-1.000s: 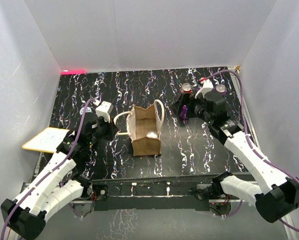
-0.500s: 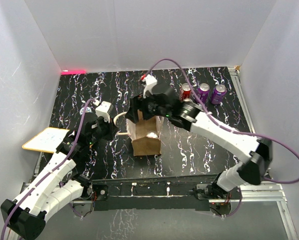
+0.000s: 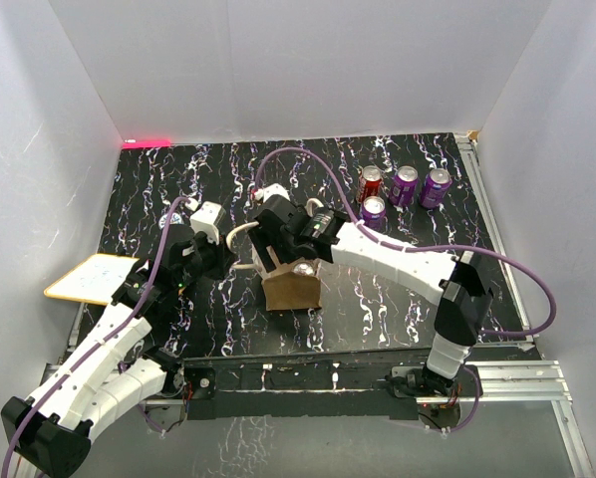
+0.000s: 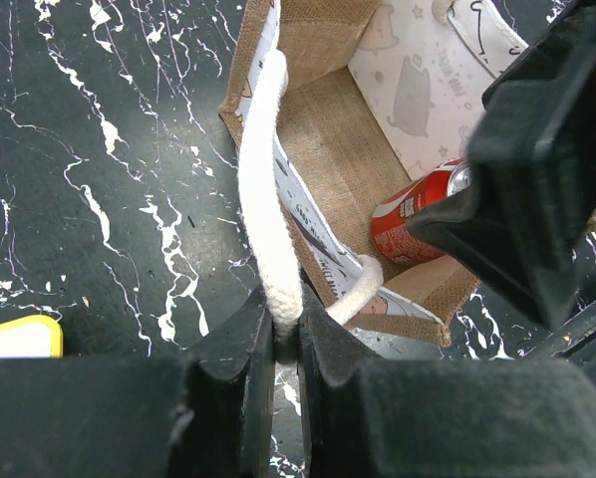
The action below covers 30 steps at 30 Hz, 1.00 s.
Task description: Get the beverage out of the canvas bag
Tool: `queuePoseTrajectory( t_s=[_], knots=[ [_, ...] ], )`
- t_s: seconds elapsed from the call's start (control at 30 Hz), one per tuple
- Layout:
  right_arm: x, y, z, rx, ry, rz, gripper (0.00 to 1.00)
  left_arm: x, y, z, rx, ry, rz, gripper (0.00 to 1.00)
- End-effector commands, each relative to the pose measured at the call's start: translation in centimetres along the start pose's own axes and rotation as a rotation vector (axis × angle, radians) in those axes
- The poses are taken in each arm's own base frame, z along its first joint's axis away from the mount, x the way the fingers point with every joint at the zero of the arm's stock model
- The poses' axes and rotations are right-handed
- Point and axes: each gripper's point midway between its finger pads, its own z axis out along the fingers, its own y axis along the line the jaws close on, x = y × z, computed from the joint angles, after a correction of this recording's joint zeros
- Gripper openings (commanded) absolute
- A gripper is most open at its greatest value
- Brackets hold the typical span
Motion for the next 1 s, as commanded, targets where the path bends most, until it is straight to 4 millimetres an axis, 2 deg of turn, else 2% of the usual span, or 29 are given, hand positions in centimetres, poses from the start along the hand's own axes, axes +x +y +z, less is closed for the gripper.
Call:
queuePoseTrajectory(
  t_s=[0.0, 0.17, 0.67, 0.83, 0.97],
  knots=[
    [0.3, -2.3, 0.6, 0.163, 0.019, -0.039, 0.92, -0.2, 0.2, -0.2, -0.005, -0.018, 0.002, 0.0],
    [1.9, -2.3, 1.5, 0.19, 0.068, -0.058, 0.98, -0.2, 0.2, -0.3, -0.006, -0.019, 0.002, 0.0],
    [7.8, -2.0, 3.3, 0.171, 0.191, -0.026, 0.98, -0.2, 0.2, -0.2, -0.006, -0.018, 0.003, 0.0],
    [8.4, -1.7, 4.1, 0.154, 0.194, -0.017, 0.97, -0.3, 0.2, -0.2, -0.006, -0.019, 0.003, 0.0],
    [8.5, -1.2, 4.4, 0.136, 0.205, -0.019, 0.91, -0.2, 0.2, -0.2, -0.006, -0.018, 0.003, 0.0]
  ],
)
